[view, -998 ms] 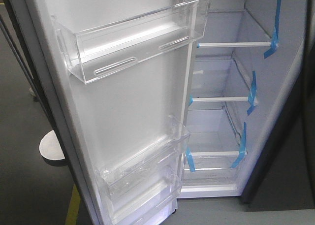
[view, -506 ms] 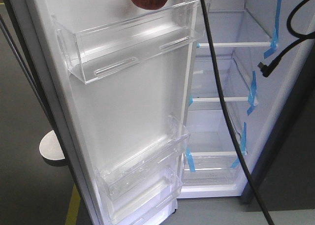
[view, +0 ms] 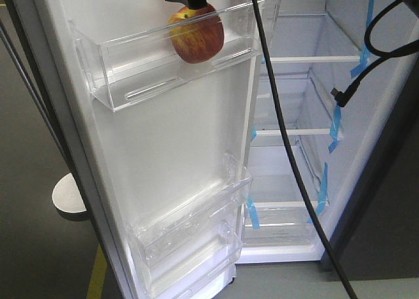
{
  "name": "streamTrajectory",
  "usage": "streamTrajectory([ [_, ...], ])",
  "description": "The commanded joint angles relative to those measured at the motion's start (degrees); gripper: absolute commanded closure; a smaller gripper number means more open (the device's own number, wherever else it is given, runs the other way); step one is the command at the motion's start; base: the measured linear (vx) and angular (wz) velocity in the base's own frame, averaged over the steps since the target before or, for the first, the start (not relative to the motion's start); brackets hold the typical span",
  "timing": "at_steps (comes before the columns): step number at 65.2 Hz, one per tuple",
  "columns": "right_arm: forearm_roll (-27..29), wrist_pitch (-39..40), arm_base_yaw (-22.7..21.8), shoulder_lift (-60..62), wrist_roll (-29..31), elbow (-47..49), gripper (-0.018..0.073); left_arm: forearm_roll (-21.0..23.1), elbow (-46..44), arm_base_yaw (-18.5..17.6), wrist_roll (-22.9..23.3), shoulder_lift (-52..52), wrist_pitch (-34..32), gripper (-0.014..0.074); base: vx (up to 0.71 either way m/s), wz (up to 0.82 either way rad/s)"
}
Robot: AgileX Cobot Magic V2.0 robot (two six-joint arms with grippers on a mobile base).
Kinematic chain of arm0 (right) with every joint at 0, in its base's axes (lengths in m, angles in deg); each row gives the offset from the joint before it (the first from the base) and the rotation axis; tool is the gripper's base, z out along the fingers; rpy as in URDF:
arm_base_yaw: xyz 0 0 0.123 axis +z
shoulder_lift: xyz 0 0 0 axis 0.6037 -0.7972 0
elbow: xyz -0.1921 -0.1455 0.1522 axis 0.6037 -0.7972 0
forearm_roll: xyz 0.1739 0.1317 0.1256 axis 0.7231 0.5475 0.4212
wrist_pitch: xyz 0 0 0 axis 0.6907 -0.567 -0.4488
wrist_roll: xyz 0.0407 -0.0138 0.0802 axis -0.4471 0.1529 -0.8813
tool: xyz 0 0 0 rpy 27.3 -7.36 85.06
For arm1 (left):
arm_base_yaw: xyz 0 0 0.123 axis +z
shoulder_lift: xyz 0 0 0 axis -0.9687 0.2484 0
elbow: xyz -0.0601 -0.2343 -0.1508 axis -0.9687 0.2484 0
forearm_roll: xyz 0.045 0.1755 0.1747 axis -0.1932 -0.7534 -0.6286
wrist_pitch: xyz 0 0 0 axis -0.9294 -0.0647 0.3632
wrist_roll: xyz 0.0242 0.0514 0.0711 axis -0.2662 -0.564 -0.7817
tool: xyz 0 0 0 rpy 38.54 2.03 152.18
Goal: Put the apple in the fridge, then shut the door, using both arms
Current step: 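Lower the apple into the upper door bin with the right gripper, then open the right gripper and lift it away from the apple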
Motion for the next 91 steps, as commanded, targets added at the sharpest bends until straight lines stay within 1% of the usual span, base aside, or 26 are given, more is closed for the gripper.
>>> streamTrajectory([
  [1,-0.03,3.43,0.06,3.46,0.31,1.83,-0.0057,0.35,1.16,-0.05,0.24,-0.78,-4.24,0.0602,0.0,0.0],
  [9,-1.69,3.17,0.06,6.34,0.35,1.83,-0.0034,0.35,1.16,-0.05,0.24,-0.78,-4.24,0.0602,0.0,0.0],
  [15,-3.79,-0.59,-1.12,9.32,-0.98,1.71,-0.0014,0.35,1.16,-0.05,0.24,-0.78,-4.24,0.0602,0.0,0.0],
  [21,-4.47,-5.19,-3.71,11.68,-1.55,1.66,-0.0001,0.35,1.16,-0.05,0.24,-0.78,-4.24,0.0602,0.0,0.0],
  [25,-4.47,-7.88,-6.23,13.07,-1.55,0.96,0.0,0.35,1.16,-0.05,0.24,-0.78,-4.24,0.0602,0.0,0.0],
  [33,-3.86,-9.35,-11.27,17.51,-2.27,-3.99,0.0,0.35,1.16,-0.05,0.24,-0.78,-4.24,0.0602,0.0,0.0],
  [41,-3.07,-6.91,-15.44,24.57,-2.32,-12.73,0.0,0.35,1.16,-0.05,0.24,-0.78,-4.24,0.0602,0.0,0.0],
  [45,-3.43,-4.93,-17.14,28.91,-2.25,-19.02,0.0,0.35,1.16,-0.05,0.24,-0.78,-4.24,0.0602,0.0,0.0],
  [49,-4.41,-3.46,-18.37,33.02,-2.49,-24.22,0.0,0.35,1.16,-0.05,0.24,-0.78,-4.24,0.0602,0.0,0.0],
  [55,-6.92,-4.49,-19.87,40.19,-4.9,-33.07,0.0,0.35,1.16,-0.05,0.24,-0.78,-4.24,0.0602,0.0,0.0],
  [59,-10.73,-5.25,-20.02,44.88,-6.47,-38.88,0.0,0.35,1.16,-0.05,0.24,-0.78,-4.24,0.0602,0.0,0.0],
  [64,-15.78,-3.75,-19.96,51.78,-9.42,-46.64,0.0,0.35,1.16,-0.05,0.24,-0.78,-4.24,0.0602,0.0,0.0],
  [70,-19.44,-1.5,-19.96,59.66,-13.91,-55.2,0.0,0.35,1.16,-0.05,0.24,-0.78,-4.24,0.0602,0.0,0.0],
  [74,-20.48,-0.89,-19.96,64.5,-16.49,-59.55,0.0,0.35,1.16,-0.05,0.24,-0.78,-4.24,0.0602,0.0,0.0],
  [83,-22.36,-1.29,-19.96,73.5,-18.25,-66.84,0.0,0.35,1.16,-0.05,0.24,-0.78,-4.24,0.0602,0.0,0.0],
  [91,-24.68,-4.79,-19.96,76.9,-20.15,-70.6,0.0,0.35,1.16,-0.05,0.24,-0.78,-4.24,0.0602,0.0,0.0],
])
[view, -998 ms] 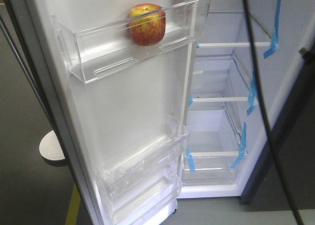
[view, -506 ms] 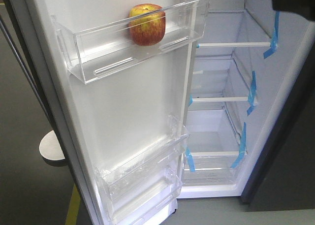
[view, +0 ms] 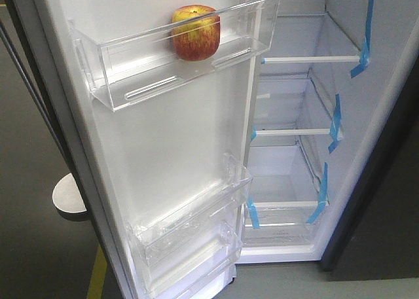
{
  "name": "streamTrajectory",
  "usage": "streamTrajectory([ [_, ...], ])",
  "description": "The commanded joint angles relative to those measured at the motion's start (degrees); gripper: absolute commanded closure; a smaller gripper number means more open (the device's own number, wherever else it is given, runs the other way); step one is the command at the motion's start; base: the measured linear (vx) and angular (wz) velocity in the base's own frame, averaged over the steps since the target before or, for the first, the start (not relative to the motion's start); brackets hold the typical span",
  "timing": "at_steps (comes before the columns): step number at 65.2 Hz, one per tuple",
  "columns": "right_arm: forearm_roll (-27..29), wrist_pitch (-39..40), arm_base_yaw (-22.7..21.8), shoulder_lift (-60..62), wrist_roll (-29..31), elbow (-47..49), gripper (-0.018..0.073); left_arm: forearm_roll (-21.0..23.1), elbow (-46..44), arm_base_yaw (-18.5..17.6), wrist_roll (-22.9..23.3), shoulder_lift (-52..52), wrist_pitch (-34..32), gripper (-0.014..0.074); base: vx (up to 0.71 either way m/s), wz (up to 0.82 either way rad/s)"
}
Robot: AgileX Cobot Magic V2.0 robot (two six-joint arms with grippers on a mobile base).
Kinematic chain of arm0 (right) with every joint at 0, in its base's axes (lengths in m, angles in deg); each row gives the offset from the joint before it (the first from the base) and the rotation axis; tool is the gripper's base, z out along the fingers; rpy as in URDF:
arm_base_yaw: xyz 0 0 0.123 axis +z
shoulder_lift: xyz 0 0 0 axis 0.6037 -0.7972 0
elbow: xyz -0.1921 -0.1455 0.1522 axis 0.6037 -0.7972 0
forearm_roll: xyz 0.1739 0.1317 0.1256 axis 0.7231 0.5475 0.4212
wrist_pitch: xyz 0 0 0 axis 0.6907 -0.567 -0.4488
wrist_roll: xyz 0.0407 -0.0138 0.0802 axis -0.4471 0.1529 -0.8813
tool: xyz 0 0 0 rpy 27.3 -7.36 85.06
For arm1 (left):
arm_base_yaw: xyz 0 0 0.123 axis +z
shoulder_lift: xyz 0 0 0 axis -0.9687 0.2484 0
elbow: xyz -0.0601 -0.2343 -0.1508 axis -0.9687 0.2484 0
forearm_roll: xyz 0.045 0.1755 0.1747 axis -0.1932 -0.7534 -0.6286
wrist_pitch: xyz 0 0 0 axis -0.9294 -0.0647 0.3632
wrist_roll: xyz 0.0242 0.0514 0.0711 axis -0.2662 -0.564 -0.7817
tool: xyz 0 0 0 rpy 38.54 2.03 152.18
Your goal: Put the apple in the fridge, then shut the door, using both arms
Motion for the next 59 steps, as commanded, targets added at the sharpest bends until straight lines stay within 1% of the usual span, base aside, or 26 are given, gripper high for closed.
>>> streamTrajectory([
  [1,-2.57,1.04,-0.36,1.23,-1.33,-1.03,0.0,0.35,1.16,-0.05,0.24,-0.78,-4.24,0.0602,0.0,0.0],
  [8,-4.43,-1.25,-0.36,2.29,-1.45,-3.09,0.0,0.35,1.16,-0.05,0.24,-0.78,-4.24,0.0602,0.0,0.0],
  [21,-3.91,-0.63,-0.36,4.15,-4.44,-3.38,0.0,0.35,1.16,-0.05,0.24,-0.78,-4.24,0.0602,0.0,0.0],
  [44,-3.71,-7.41,-0.36,4.65,-4.11,-3.38,0.0,0.35,1.16,-0.05,0.24,-0.78,-4.24,0.0602,0.0,0.0],
  [59,-3.71,-7.98,-0.36,4.65,-4.11,-3.38,0.0,0.35,1.16,-0.05,0.24,-0.78,-4.24,0.0602,0.0,0.0],
])
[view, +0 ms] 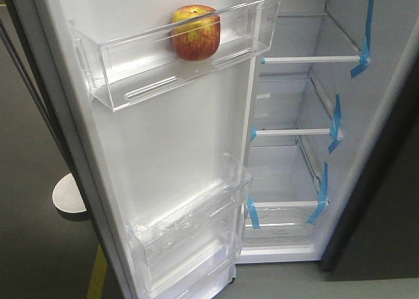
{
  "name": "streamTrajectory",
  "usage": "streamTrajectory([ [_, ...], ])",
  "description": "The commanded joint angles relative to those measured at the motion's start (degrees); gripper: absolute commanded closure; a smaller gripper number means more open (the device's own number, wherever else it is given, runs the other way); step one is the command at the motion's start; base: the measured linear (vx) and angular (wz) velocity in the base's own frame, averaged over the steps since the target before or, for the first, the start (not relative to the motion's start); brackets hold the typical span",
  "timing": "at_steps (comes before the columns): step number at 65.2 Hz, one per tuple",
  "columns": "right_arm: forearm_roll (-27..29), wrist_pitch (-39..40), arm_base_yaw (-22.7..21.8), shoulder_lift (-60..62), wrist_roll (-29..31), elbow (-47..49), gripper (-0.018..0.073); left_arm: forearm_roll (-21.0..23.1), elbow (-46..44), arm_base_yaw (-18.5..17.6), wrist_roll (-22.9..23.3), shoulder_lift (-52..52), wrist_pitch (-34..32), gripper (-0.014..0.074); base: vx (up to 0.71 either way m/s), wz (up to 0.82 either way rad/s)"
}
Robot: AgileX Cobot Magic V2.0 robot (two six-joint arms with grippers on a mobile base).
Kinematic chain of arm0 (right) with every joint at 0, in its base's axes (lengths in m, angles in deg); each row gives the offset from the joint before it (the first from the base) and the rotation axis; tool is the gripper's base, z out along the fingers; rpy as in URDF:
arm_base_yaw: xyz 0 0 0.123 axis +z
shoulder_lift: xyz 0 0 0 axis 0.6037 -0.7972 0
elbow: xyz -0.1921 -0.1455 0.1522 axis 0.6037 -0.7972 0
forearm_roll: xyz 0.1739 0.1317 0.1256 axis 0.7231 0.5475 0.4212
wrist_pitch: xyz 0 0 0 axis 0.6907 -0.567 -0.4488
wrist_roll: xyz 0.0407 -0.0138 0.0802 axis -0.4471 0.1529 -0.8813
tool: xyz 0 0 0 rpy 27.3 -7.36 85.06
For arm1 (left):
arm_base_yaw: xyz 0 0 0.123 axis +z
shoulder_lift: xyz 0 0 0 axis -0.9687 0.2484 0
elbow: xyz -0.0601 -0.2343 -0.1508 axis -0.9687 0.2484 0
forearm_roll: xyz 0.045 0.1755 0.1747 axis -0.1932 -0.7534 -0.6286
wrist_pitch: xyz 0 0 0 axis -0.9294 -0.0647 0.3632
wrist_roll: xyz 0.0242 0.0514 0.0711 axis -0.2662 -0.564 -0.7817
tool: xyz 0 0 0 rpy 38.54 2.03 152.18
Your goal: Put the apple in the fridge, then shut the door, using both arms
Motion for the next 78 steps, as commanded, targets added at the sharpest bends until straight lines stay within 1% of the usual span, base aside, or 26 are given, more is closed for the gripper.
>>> streamTrajectory([
  [1,-0.54,2.85,-0.36,-0.48,0.26,1.21,0.0,0.35,1.16,-0.05,0.24,-0.78,-4.24,0.0602,0.0,0.0],
  [24,-0.54,2.85,-0.36,-0.48,0.26,1.21,0.0,0.45,1.16,-0.05,0.35,-0.78,-4.67,0.0602,0.0,0.0],
  [29,-0.54,2.85,-0.36,-0.48,0.26,1.21,0.0,3.92,1.16,-0.05,2.22,-0.78,-4.88,0.0602,0.0,0.0],
  [31,-0.54,2.85,-0.36,-0.48,0.26,1.21,0.0,4.82,1.03,-0.05,2.46,-0.78,-5.12,0.0602,0.0,0.0],
  [33,-0.54,2.86,-0.36,-0.48,0.47,1.21,0.0,4.82,0.63,-0.05,3.0,-0.78,-4.94,0.0602,0.0,0.0],
  [34,-0.48,2.86,-0.36,-0.48,0.53,1.21,0.0,5.63,0.44,-0.05,3.22,-0.78,-4.87,0.0602,0.0,0.0],
  [42,-0.56,2.86,-0.36,-0.48,0.69,1.21,0.0,10.65,-2.31,-0.05,3.22,-0.67,-5.45,0.0602,0.0,0.0],
  [46,-0.56,2.86,-0.36,-0.48,0.69,1.21,0.0,11.94,-4.74,-0.05,3.17,-0.67,-6.49,0.0602,0.0,0.0],
  [49,-0.55,2.64,-0.36,-0.48,0.69,1.21,0.0,11.43,-7.65,-0.05,2.54,-0.48,-6.63,0.0602,0.0,0.0],
  [53,-0.55,2.64,-0.36,-0.53,0.69,1.21,0.0,8.36,-12.44,-0.05,0.04,0.91,-5.14,0.0602,0.0,0.0],
  [57,-0.55,2.64,-0.36,-0.53,0.69,1.21,0.0,4.82,-18.06,-0.05,-1.72,3.92,-1.68,0.0602,0.0,0.0],
  [62,-0.55,2.64,-0.36,-0.53,0.69,1.21,0.0,1.4,-25.58,-0.05,-1.57,10.15,3.86,0.0602,0.0,0.0],
  [67,-0.55,2.64,-0.36,-0.53,0.69,1.21,0.0,-1.11,-32.99,-0.05,-1.61,17.7,9.78,0.0602,0.0,0.0],
  [72,-0.55,2.64,-0.36,-0.53,0.69,1.21,0.0,-1.71,-38.79,-0.05,-1.67,23.87,13.48,0.0602,0.0,0.0],
  [78,-0.55,2.64,-0.36,-0.53,0.69,1.21,0.0,-1.66,-43.04,-0.05,-1.67,28.9,13.71,0.0602,0.0,0.0],
])
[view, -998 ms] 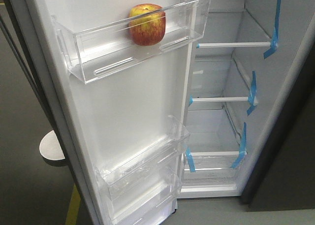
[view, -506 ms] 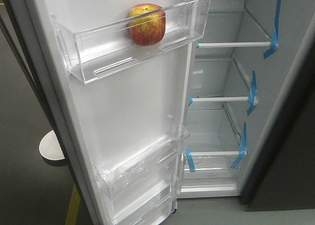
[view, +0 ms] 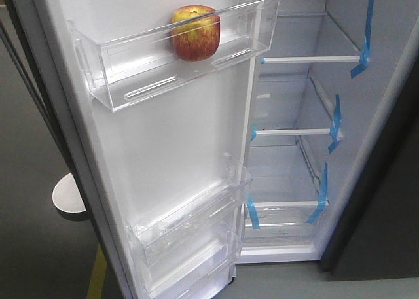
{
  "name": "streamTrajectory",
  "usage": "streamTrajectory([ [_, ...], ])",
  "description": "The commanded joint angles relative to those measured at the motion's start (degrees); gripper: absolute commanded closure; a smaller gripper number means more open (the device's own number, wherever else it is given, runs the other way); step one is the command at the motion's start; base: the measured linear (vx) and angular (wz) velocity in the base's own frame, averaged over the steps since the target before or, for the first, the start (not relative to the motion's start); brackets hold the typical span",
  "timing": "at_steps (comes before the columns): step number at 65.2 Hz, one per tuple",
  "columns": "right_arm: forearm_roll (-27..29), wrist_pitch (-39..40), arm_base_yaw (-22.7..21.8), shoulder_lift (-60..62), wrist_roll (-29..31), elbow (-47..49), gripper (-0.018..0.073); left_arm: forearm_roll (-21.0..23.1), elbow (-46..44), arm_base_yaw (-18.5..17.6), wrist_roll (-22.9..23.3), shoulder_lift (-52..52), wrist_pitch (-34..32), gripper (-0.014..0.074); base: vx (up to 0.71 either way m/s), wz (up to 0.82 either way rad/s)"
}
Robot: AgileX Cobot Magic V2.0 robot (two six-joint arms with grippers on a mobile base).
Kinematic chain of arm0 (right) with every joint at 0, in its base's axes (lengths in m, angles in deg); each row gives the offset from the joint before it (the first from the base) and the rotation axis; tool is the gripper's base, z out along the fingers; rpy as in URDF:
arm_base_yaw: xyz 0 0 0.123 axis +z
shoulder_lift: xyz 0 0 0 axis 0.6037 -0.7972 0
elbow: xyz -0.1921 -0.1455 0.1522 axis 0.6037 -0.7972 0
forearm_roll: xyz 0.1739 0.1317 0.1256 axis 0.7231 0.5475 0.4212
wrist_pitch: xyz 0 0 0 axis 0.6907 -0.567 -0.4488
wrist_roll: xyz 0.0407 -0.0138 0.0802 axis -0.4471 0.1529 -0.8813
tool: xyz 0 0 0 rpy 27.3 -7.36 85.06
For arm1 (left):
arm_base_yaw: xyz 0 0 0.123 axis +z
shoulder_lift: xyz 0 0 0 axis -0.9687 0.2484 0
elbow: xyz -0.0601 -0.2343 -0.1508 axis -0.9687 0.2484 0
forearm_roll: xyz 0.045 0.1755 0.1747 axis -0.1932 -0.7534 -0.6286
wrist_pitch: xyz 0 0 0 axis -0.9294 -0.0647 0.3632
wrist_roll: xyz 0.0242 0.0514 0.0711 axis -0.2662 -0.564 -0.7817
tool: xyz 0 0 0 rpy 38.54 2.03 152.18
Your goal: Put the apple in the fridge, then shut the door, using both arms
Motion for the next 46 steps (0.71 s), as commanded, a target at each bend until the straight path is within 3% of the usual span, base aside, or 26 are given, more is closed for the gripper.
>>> streamTrajectory([
  [1,-0.6,3.43,-0.36,-0.53,0.63,1.21,0.0,-0.45,-5.66,-0.05,-0.13,5.82,-2.25,0.0602,0.0,0.0],
  [17,-0.6,3.43,-0.36,-0.53,0.63,1.21,0.0,-0.63,-6.32,-0.05,-0.13,8.9,-3.85,0.0596,0.0,0.0],
  [25,-0.6,3.43,-0.36,-0.53,0.63,1.21,0.0,-1.07,-6.32,-0.05,-0.81,8.97,-3.84,0.0536,0.0,0.0],
  [32,-0.6,3.43,-0.36,-0.53,0.63,1.21,0.0,-0.89,-6.32,-0.05,-1.59,8.97,-3.53,0.0391,0.0,0.0],
  [46,-0.6,3.43,-0.36,-0.53,0.63,1.21,0.0,-0.84,-6.32,-0.05,-1.59,8.91,-2.77,-0.0022,0.0,0.0],
])
